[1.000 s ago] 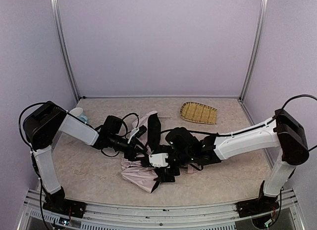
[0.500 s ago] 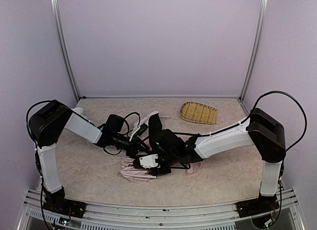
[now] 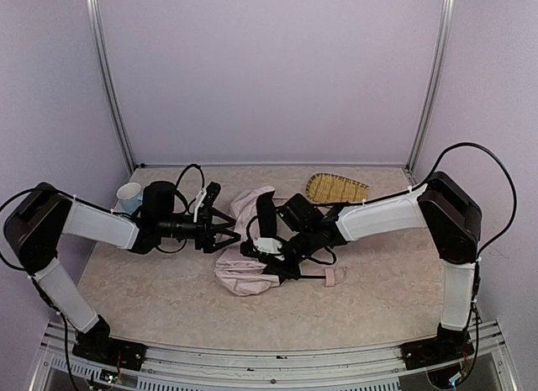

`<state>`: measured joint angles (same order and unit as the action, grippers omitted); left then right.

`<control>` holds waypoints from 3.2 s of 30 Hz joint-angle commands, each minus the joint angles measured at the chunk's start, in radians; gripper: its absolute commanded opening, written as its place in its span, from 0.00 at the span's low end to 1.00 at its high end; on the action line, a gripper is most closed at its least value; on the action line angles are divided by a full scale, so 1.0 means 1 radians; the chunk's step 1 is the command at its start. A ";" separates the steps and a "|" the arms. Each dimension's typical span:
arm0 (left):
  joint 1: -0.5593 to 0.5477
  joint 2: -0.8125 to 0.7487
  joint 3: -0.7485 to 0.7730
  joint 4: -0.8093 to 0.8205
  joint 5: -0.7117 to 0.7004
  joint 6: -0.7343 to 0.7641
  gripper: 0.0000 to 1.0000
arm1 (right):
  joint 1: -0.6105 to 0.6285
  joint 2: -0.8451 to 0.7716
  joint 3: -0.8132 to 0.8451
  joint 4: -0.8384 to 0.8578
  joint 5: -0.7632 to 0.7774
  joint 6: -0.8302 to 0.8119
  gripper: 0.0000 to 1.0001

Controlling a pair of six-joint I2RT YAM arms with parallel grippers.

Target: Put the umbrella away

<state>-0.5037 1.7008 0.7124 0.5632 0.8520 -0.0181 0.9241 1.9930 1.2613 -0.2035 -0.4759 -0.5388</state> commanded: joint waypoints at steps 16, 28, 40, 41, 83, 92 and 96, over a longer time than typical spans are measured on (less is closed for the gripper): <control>-0.213 -0.088 -0.066 -0.173 -0.133 0.361 0.83 | -0.137 0.165 0.135 -0.302 -0.474 0.122 0.20; -0.082 0.170 0.028 0.019 0.146 -0.041 0.20 | -0.179 0.136 0.111 -0.251 -0.500 0.147 0.33; -0.034 0.341 0.161 -0.231 0.094 -0.105 0.04 | -0.230 -0.307 -0.155 0.057 0.063 0.296 0.53; -0.031 0.350 0.169 -0.242 0.095 -0.110 0.05 | -0.194 -0.345 -0.195 0.101 0.086 0.250 0.56; -0.039 -0.109 -0.237 0.354 -0.097 0.176 0.58 | -0.082 0.171 0.175 -0.485 -0.055 0.077 0.23; -0.309 -0.277 -0.320 0.165 -0.350 0.780 0.69 | -0.101 0.271 0.240 -0.704 -0.227 0.120 0.22; -0.336 -0.181 -0.242 0.061 -0.415 0.873 0.74 | -0.101 0.300 0.259 -0.713 -0.246 0.107 0.23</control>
<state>-0.8215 1.4437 0.4065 0.7341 0.5545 0.6640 0.8150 2.1895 1.5459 -0.7330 -0.7132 -0.4610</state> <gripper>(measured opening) 0.722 0.241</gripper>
